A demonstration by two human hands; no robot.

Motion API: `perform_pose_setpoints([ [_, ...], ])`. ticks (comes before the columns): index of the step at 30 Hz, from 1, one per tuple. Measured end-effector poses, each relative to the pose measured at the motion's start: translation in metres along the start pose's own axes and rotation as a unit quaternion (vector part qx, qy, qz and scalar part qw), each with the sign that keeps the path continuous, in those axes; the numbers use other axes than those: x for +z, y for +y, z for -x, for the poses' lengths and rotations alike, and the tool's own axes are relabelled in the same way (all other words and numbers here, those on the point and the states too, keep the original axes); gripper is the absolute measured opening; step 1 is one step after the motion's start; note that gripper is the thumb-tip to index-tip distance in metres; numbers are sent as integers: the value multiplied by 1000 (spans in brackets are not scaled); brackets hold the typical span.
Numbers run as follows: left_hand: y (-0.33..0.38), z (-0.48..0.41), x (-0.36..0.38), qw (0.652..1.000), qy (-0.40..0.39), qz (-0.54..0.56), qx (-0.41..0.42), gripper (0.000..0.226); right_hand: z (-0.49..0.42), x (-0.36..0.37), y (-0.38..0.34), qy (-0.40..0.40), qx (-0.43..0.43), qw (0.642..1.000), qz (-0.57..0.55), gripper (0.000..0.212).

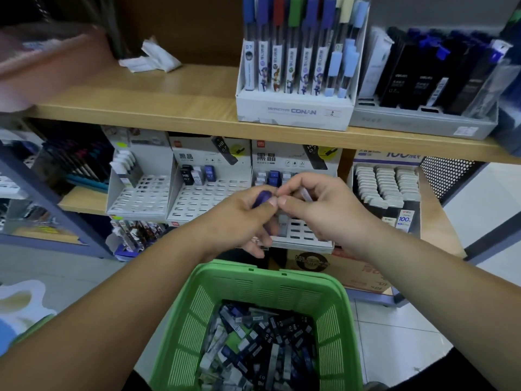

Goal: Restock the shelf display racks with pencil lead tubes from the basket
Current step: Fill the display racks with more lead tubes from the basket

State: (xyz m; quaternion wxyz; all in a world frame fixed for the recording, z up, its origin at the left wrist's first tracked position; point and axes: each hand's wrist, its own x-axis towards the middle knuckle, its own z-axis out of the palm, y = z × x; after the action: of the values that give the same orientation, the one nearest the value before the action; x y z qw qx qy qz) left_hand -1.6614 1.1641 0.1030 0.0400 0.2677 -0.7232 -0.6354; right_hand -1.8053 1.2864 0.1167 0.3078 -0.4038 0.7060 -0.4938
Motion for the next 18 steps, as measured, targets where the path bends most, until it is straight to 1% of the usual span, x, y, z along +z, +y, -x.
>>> perform_pose_setpoints([
  [2, -5, 9, -8, 998, -7, -61, 0, 13, -5, 11, -5, 13, -60, 996, 68, 4],
  [5, -13, 18, -21, 990, 15, -134, 32, 14, -13, 32, -7, -1, -57, 996, 66, 8],
  [6, -16, 22, -26, 990, 28, -137, 35, 15, -16, 40, -10, -12, -52, 997, 62, 8],
  [8, -18, 29, -36, 992, 59, -111, 30, 18, -21, 56, -15, -29, -40, 998, 33, 0],
  [10, -21, 36, -49, 993, 94, -66, 27, 22, -27, 69, -19, -19, -9, 1000, -9, 6],
  [12, -29, 39, -66, 991, 122, -42, 34, 26, -32, 80, -22, -9, -2, 1000, -21, 8],
  [13, -35, 40, -74, 989, 134, -44, 37, 23, -34, 85, -23, -6, -2, 1000, -25, 12],
  [15, -47, 42, -87, 984, 160, -67, 34, 8, -39, 93, -26, -5, 6, 1000, -27, 20],
  [16, -53, 41, -92, 983, 167, -75, 32, 3, -43, 97, -27, -6, 5, 1000, -19, 20],
  [18, -62, 37, -99, 983, 166, -75, 27, 5, -51, 105, -29, -8, -8, 1000, 10, 13],
])
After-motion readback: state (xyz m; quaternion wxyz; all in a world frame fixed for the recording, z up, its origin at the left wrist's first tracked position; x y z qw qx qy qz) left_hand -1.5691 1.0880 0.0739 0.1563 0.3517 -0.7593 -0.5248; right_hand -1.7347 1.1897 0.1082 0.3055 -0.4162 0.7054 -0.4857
